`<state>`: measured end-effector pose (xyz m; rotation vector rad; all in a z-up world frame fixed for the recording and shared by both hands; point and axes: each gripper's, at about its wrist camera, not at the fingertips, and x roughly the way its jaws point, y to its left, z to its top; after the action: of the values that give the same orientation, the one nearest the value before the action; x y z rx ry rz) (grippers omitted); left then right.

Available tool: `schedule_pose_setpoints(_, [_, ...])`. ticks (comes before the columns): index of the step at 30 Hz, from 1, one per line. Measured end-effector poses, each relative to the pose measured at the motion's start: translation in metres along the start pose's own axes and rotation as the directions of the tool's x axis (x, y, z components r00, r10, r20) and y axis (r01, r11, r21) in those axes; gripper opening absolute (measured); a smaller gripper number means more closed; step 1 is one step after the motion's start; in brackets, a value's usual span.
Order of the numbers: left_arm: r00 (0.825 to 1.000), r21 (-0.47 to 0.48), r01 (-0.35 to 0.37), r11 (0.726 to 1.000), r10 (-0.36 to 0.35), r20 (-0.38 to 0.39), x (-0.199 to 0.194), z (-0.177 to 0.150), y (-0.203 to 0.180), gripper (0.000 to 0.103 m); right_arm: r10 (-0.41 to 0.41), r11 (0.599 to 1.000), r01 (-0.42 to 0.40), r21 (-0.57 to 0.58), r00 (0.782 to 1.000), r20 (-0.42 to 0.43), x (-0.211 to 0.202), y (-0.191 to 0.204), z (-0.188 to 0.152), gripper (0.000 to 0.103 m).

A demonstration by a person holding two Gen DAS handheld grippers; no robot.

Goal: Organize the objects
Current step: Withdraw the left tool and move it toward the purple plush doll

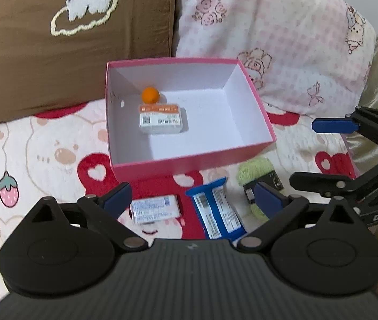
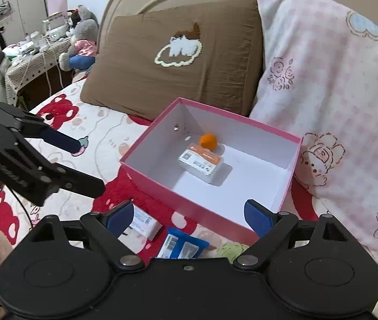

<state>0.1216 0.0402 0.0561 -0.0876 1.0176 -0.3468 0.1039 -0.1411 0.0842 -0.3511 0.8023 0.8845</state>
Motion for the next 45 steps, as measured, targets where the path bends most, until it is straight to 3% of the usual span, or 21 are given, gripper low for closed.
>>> schedule_pose_setpoints(5, [1.000, 0.014, 0.000, 1.000, 0.000, -0.021, 0.004, -0.015, 0.002, 0.099, 0.056, 0.998, -0.056, -0.001, 0.998, -0.016, -0.003, 0.005, -0.014, 0.092])
schedule_pose_setpoints(9, [0.999, -0.045, 0.038, 0.998, -0.039, -0.031, 0.009, -0.026, 0.008, 0.099, 0.091, 0.995, -0.092, -0.031, 0.995, -0.038, -0.004, 0.013, -0.027, 0.092])
schedule_pose_setpoints(17, [0.995, -0.010, 0.076, 0.997, -0.077, -0.063, 0.011, -0.047, 0.002, 0.099, 0.124, 0.985, -0.134, -0.105, 0.987, -0.098, -0.007, 0.035, -0.044, 0.092])
schedule_pose_setpoints(25, [0.980, 0.029, 0.087, 0.996, -0.081, -0.181, 0.043, -0.082, -0.009, 0.099, 0.209, 0.963, -0.238, -0.126, 0.956, -0.208, 0.015, 0.056, -0.066, 0.092])
schedule_pose_setpoints(32, [0.966, 0.006, 0.084, 0.996, -0.080, -0.247, 0.068, -0.106, -0.002, 0.099, 0.280, 0.939, -0.322, -0.121, 0.919, -0.278, 0.040, 0.072, -0.087, 0.092])
schedule_pose_setpoints(39, [0.959, -0.030, 0.073, 0.997, -0.078, -0.272, 0.083, -0.124, 0.005, 0.097, 0.331, 0.935, -0.354, -0.014, 0.886, -0.326, 0.071, 0.075, -0.103, 0.092])
schedule_pose_setpoints(43, [0.955, -0.057, 0.065, 0.996, -0.078, -0.287, 0.091, -0.133, 0.009, 0.095, 0.291, 0.949, -0.314, -0.008, 0.890, -0.351, 0.087, 0.082, -0.114, 0.092])
schedule_pose_setpoints(45, [0.947, -0.058, 0.063, 0.996, -0.078, -0.313, 0.097, -0.138, 0.010, 0.091, 0.306, 0.947, -0.322, 0.016, 0.881, -0.361, 0.094, 0.084, -0.118, 0.092])
